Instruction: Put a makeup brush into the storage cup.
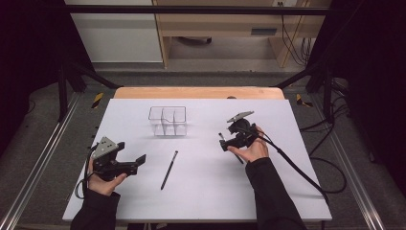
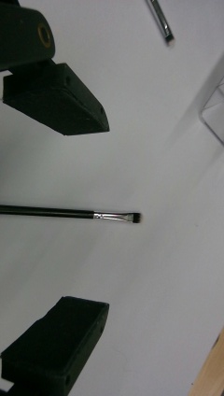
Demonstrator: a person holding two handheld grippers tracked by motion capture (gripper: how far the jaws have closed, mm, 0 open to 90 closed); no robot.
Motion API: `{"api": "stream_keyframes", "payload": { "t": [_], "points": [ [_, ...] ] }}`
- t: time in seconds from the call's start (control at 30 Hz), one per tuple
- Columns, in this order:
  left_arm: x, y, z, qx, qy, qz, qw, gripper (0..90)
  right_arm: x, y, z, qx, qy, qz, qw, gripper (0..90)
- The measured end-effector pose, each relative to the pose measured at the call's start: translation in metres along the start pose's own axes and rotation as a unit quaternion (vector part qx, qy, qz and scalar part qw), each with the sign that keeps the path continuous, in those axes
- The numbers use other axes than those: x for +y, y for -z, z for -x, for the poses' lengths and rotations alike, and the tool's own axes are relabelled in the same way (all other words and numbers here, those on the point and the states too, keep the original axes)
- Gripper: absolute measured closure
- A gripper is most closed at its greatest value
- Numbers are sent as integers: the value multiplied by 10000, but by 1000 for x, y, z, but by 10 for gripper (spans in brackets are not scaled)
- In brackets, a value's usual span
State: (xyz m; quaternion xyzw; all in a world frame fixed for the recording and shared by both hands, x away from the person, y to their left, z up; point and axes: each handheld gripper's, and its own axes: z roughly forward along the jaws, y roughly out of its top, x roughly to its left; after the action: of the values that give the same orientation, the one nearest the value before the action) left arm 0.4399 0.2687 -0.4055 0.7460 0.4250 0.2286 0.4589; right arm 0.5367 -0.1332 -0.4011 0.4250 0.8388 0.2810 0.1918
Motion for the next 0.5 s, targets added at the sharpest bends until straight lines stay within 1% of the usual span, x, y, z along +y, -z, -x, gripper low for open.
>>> {"api": "stream_keyframes", "payload": {
  "t": [0.23, 0.4, 0.5],
  "points": [
    [0, -1, 1, -13, -13, -21, 10000, 54, 1, -15, 2, -20, 125, -389, 9992, 179],
    [-1, -2, 1, -15, -22, -63, 10000, 54, 3, -25, 3, -89, 217, -658, 9976, 207],
    [-1, -2, 1, -11, -37, -73, 10000, 54, 5, -30, 5, -99, 220, -775, 9967, 232]
  ]
}}
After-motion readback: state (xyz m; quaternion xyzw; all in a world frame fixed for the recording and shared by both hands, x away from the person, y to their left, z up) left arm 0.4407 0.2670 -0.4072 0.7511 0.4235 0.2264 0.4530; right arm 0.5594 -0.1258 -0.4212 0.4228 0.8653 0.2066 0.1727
